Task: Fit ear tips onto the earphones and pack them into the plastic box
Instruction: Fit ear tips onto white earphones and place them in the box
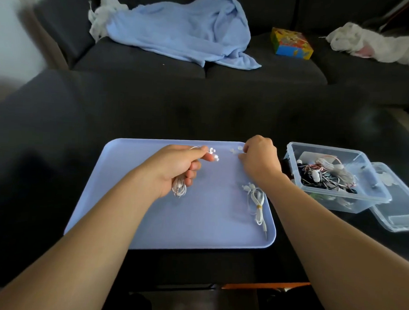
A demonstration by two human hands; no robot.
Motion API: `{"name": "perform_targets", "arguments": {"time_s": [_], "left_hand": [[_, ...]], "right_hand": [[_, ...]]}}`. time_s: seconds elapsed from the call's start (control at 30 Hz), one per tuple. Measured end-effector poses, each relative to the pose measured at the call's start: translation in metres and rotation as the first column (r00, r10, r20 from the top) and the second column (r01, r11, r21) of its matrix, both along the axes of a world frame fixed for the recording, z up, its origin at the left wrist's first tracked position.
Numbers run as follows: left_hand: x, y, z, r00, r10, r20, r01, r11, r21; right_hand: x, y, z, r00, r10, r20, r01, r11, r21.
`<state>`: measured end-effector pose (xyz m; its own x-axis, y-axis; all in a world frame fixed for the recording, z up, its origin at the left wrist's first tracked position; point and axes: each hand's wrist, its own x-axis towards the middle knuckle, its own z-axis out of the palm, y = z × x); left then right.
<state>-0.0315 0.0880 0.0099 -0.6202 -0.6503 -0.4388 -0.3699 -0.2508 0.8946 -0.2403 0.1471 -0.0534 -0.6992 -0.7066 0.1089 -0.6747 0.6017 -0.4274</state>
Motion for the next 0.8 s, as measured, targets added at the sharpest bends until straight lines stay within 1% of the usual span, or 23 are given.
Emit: {"name": "perform_targets", "arguments": {"time_s": [0.17,0.23,0.3,0.33,0.37,0.4,0.43,0.47,0.5,0.53,0.57,0.63,0.73,0.8], "left_hand": [[0.008,-0.003,0.002,1.000,-0.010,-0.028,0.009,0.999,-0.045],[0.010,-0.004,0.002,1.000,0.015,-0.020,-0.016,0.998,-0.054],[0.010,-0.006,0.001,0.998,0.058,-0.019,-0.059,0.998,-0.039],[0.010,-0.007,0.001,0.997,0.075,-0.019,-0.076,0.996,-0.036],[0.010,-0.007,0.002,0.996,0.087,-0.018,-0.088,0.996,-0.034],[0.009,-0.006,0.002,0.995,0.098,-0.022,-0.099,0.995,-0.029],[0.008,-0.006,0.004,0.993,0.113,-0.036,-0.113,0.993,-0.019],[0.007,-0.005,0.005,0.990,0.128,-0.062,-0.129,0.992,-0.005],[0.006,-0.005,0.006,0.986,0.143,-0.087,-0.143,0.990,0.005],[0.005,-0.005,0.006,0.982,0.154,-0.106,-0.154,0.988,0.004],[0.004,-0.005,0.006,0.979,0.164,-0.120,-0.166,0.986,-0.006],[0.002,-0.005,0.005,0.974,0.180,-0.139,-0.187,0.982,-0.032],[-0.002,0.000,0.005,0.972,0.173,-0.159,-0.183,0.982,-0.047],[-0.003,0.003,0.006,0.977,0.150,-0.153,-0.160,0.985,-0.059]], "right_hand": [[-0.002,-0.006,0.002,1.000,-0.020,0.001,0.020,0.998,0.059],[-0.001,-0.007,0.005,1.000,-0.011,0.006,0.010,0.998,0.063],[0.004,-0.007,0.013,0.999,0.025,0.047,-0.026,1.000,0.012],[0.008,-0.007,0.019,0.993,0.061,0.104,-0.056,0.997,-0.053],[0.015,-0.008,0.027,0.975,0.106,0.197,-0.079,0.987,-0.138],[0.023,-0.007,0.036,0.934,0.155,0.323,-0.082,0.970,-0.227],[0.032,-0.005,0.046,0.867,0.208,0.453,-0.069,0.950,-0.305],[0.040,-0.002,0.055,0.792,0.262,0.552,-0.056,0.931,-0.361],[0.047,0.001,0.063,0.725,0.310,0.615,-0.048,0.914,-0.403],[0.053,0.005,0.068,0.673,0.348,0.653,-0.040,0.898,-0.437],[0.056,0.010,0.072,0.639,0.375,0.672,-0.030,0.885,-0.465],[0.059,0.018,0.074,0.594,0.397,0.700,0.006,0.868,-0.497],[0.055,0.028,0.074,0.553,0.402,0.730,0.039,0.862,-0.505],[0.050,0.032,0.071,0.557,0.381,0.738,0.052,0.871,-0.489]]}}
